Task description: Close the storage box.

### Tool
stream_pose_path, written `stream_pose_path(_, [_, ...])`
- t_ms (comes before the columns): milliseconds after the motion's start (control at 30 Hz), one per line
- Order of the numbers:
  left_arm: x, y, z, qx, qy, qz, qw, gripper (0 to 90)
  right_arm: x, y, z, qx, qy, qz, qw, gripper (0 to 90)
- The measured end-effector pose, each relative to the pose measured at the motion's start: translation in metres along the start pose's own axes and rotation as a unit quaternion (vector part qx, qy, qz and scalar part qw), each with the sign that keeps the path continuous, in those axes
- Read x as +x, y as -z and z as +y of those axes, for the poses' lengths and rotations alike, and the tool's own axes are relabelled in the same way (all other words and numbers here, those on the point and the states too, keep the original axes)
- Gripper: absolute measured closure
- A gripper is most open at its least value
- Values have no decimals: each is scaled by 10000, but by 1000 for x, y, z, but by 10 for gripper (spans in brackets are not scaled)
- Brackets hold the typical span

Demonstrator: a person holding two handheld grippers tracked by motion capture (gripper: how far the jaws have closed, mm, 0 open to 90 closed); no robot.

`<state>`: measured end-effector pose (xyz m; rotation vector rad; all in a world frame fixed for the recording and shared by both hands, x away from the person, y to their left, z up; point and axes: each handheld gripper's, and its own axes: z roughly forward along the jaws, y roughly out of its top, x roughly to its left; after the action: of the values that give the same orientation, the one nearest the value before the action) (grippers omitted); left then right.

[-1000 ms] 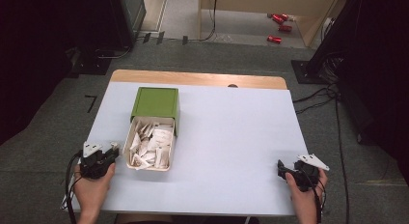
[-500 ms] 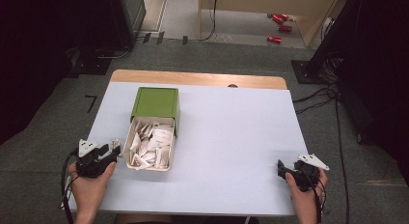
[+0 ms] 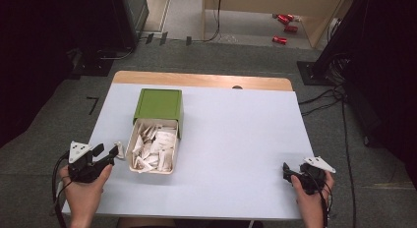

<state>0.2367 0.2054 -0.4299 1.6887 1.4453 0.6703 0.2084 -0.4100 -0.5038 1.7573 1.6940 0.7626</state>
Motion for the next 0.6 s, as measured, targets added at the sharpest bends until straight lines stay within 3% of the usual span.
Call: stream_pose_path(600, [-19, 25, 16, -468, -54, -264, 9985, 526, 0, 0, 0, 6, -22, -5, 10000, 157])
